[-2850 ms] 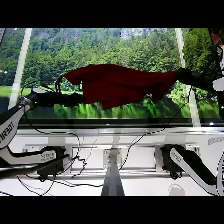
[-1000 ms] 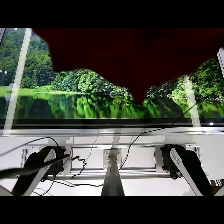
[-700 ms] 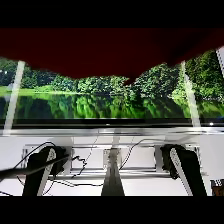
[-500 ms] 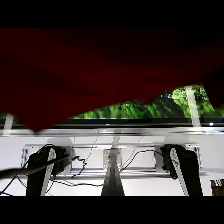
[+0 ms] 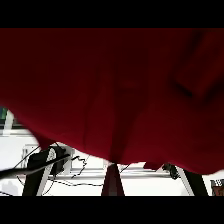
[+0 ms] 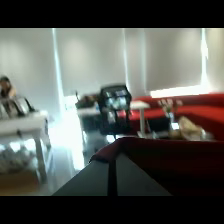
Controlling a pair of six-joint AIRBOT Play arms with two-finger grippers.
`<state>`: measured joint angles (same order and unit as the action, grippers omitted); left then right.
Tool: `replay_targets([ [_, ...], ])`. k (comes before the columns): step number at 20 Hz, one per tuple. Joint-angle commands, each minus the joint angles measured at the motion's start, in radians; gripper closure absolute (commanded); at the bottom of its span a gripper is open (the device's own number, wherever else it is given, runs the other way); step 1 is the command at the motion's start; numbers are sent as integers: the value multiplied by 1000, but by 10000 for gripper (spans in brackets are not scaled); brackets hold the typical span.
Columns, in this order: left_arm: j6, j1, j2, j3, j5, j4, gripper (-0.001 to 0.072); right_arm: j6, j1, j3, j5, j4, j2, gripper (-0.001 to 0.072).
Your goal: Fold the clothes and pants, and hang the long-sleeved shirts on hangers.
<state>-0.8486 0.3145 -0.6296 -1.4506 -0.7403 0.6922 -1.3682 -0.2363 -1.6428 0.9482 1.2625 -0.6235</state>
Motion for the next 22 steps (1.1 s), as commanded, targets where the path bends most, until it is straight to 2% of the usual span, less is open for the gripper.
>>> replay_targets([
  [1, 0, 0, -166, 45, -342, 7, 688, -4, 0, 9, 219, -66, -168, 698],
  [3, 0, -4, -294, 63, -407, 6, 689, -3, 0, 52, 264, -108, -277, 698],
  [6, 2, -32, -509, 71, -402, 4, 689, -3, 0, 158, 262, -127, -435, 698],
  [8, 35, -70, -660, 71, -330, 4, 688, -3, 0, 238, 220, -127, -542, 698],
  [12, 53, -172, -880, 70, -61, -7, 689, -3, 1, 338, 78, -180, -723, 698],
  [17, 53, -254, -898, 69, 297, -24, 689, -3, 2, 340, -73, -227, -792, 698],
  [19, 53, -263, -888, 69, 346, -24, 689, -3, 2, 338, -134, -228, -792, 698],
  [22, 52, -265, -867, 69, 344, -24, 688, -3, 2, 338, -186, -229, -791, 698],
])
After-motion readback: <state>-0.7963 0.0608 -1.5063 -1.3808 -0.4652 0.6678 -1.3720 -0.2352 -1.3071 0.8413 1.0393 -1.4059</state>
